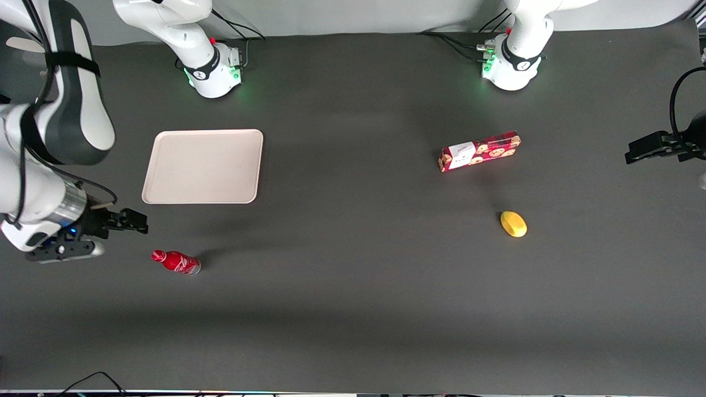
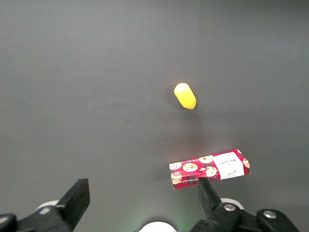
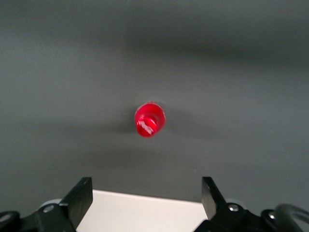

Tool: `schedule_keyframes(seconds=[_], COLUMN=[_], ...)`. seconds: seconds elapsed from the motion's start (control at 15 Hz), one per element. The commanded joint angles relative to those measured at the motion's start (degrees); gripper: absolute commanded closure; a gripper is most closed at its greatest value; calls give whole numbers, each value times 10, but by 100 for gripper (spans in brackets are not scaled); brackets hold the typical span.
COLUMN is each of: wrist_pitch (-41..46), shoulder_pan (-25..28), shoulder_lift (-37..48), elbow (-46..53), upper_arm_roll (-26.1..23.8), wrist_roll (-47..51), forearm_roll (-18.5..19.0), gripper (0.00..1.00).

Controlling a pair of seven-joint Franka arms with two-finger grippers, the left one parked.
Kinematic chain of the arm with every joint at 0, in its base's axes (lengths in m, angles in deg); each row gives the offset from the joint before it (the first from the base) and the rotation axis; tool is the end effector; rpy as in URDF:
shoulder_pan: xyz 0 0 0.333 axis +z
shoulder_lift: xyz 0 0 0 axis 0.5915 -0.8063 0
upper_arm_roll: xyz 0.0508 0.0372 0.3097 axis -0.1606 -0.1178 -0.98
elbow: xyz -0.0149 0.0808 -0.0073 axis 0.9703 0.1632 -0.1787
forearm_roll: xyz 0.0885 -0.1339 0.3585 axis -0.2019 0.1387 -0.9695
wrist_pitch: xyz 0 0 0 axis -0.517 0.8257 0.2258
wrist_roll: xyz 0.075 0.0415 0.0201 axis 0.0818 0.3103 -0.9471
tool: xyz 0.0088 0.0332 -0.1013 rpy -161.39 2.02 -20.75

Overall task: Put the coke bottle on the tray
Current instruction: 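Move the open right gripper down over the red Coca-Cola bottle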

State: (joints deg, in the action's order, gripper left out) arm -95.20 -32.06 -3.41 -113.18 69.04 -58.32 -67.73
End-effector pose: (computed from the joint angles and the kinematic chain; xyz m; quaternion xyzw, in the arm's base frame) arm 0.6367 -0.0057 0.4377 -0.9989 -0.0448 -0.0111 0.0015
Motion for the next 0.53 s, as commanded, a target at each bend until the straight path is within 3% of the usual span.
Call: schedule_keyframes(seconds=[0.0, 0.47], wrist_pitch=[-38, -93], shoulder_pan=[2, 4], shoulder_lift=[-40, -105], elbow=[11, 7], upper_arm_roll=[1, -3], wrist_roll=[-23, -25], forearm_roll=[-24, -26], gripper=[0, 0])
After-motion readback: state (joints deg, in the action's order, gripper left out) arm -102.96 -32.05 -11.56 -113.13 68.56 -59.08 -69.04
